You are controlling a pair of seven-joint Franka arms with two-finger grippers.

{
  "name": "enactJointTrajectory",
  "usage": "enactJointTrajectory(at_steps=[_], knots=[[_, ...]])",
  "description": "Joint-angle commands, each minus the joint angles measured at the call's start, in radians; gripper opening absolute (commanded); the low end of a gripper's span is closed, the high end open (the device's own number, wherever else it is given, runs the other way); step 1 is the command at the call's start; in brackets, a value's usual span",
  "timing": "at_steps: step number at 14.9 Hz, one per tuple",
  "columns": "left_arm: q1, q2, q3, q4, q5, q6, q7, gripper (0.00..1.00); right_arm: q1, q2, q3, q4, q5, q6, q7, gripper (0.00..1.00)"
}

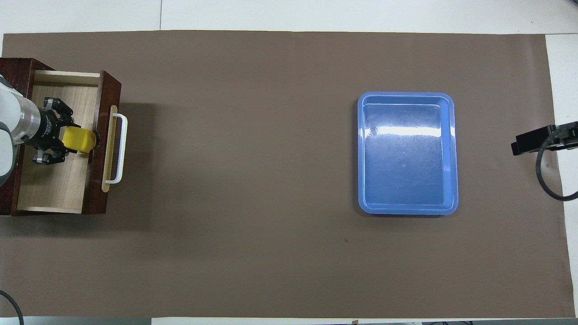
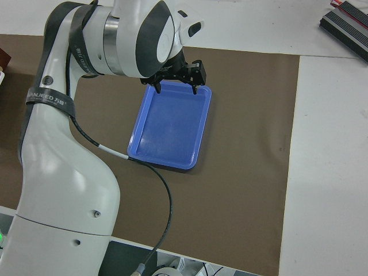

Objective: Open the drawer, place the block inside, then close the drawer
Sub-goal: 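Lower the block into the drawer with the left gripper while the right retracts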

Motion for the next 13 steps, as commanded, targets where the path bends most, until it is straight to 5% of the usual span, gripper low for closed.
enactJointTrajectory(at_steps=[1, 2, 3, 13], knots=[[0.013, -0.037, -0.001, -0.040, 0.016, 0.022, -0.014, 0.21, -0.045, -0.011, 0.038, 0.017, -0.005, -0.068, 0.022, 1.00], [0.015, -0.037, -0.001, -0.037, 0.016, 0.016, -0.013, 0.68, -0.045, -0.011, 0.038, 0.020, -0.005, -0.070, 0.052, 1.00], [0.013, -0.037, -0.001, -0.034, 0.016, 0.013, -0.014, 1.00, -0.045, -0.009, 0.037, 0.018, -0.005, -0.067, 0.056, 1.00], [-0.002, -0.137, -0.006, 0.129, 0.000, -0.248, 0.024, 1.00, -0.006, 0.043, -0.005, 0.014, -0.005, -0.013, 0.061, 1.00]])
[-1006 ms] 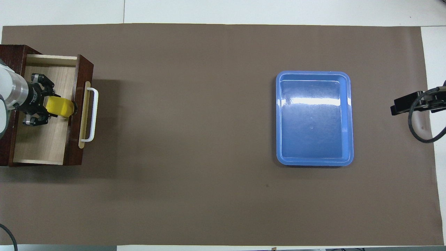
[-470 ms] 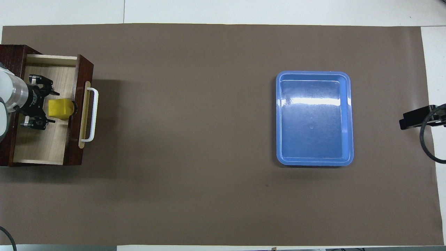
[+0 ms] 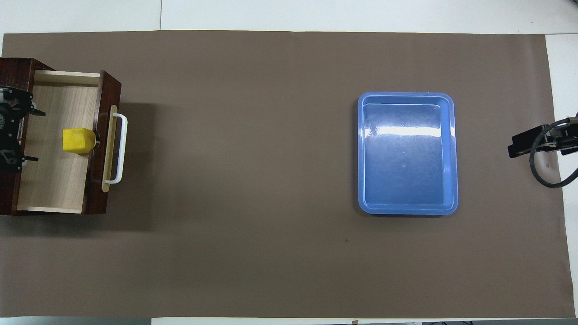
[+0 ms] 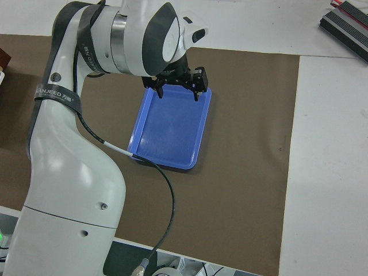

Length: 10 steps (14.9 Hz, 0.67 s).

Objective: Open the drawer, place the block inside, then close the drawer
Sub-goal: 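Lower the block into the drawer with the left gripper while the right retracts, then move the left gripper to the drawer front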

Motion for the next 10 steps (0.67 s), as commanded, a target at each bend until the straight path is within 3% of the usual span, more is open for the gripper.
enactJointTrajectory(at_steps=[1, 5, 10], knots=[[-0.008, -0.037, -0.014, -0.003, -0.003, -0.036, 0.018, 1.00, 0.013, -0.005, -0.009, 0.006, -0.006, -0.002, 0.017, 1.00], [-0.142, -0.046, -0.023, -0.033, -0.021, -0.031, -0.064, 1.00, 0.016, -0.002, -0.011, 0.006, -0.016, 0.021, 0.020, 1.00], [-0.262, 0.052, -0.018, -0.041, -0.017, 0.007, -0.246, 1.00, 0.016, -0.001, -0.009, 0.010, -0.020, 0.033, 0.020, 1.00]])
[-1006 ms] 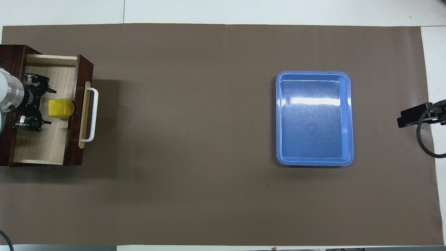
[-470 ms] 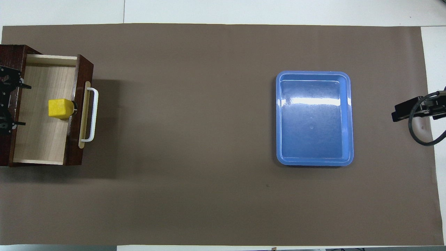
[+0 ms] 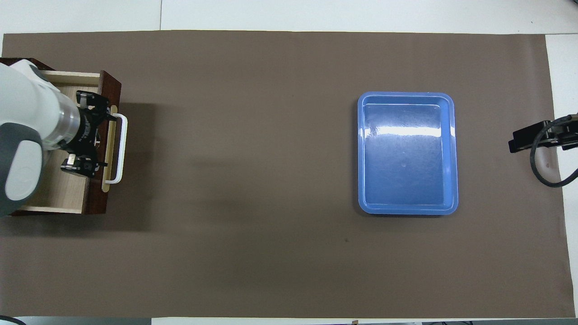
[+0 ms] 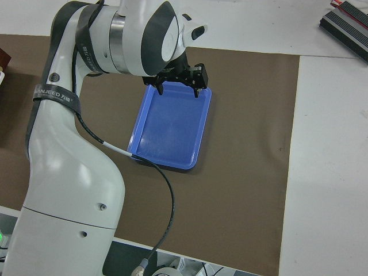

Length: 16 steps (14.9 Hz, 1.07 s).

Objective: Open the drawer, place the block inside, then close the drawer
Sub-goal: 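Move the left gripper to the drawer front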

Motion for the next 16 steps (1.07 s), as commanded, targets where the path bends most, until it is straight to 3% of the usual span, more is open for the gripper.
enactJointTrajectory(at_steps=[1, 9, 16], knots=[[-0.028, 0.052, 0.018, -0.023, 0.002, 0.036, -0.033, 1.00, 0.012, -0.001, -0.006, 0.008, -0.020, 0.004, 0.020, 1.00], [0.101, 0.025, 0.020, -0.131, 0.010, 0.108, 0.165, 1.00, 0.010, -0.007, -0.005, 0.001, -0.023, -0.022, 0.016, 1.00], [0.234, 0.022, 0.021, -0.128, 0.010, 0.105, 0.322, 1.00, 0.009, -0.013, -0.005, 0.001, -0.025, -0.022, 0.013, 1.00]])
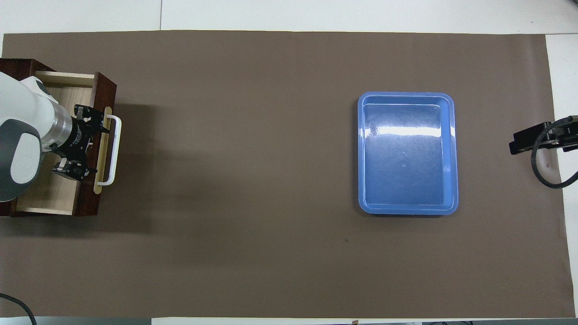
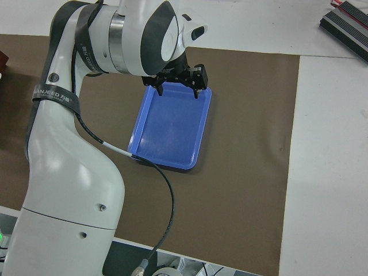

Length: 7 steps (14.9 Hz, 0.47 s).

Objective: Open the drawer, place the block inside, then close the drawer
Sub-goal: 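Push the drawer shut with the left gripper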

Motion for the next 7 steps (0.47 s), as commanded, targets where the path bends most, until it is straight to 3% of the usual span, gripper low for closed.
enactJointTrajectory(at_steps=[1, 7], knots=[[0.104, -0.028, 0.005, -0.034, 0.029, 0.026, 0.122, 1.00, 0.008, -0.010, -0.003, -0.001, -0.024, -0.009, 0.013, 1.00], [0.245, -0.026, 0.005, -0.015, 0.029, 0.064, 0.269, 1.00, 0.008, -0.016, 0.000, -0.012, -0.024, -0.005, 0.015, 1.00]])
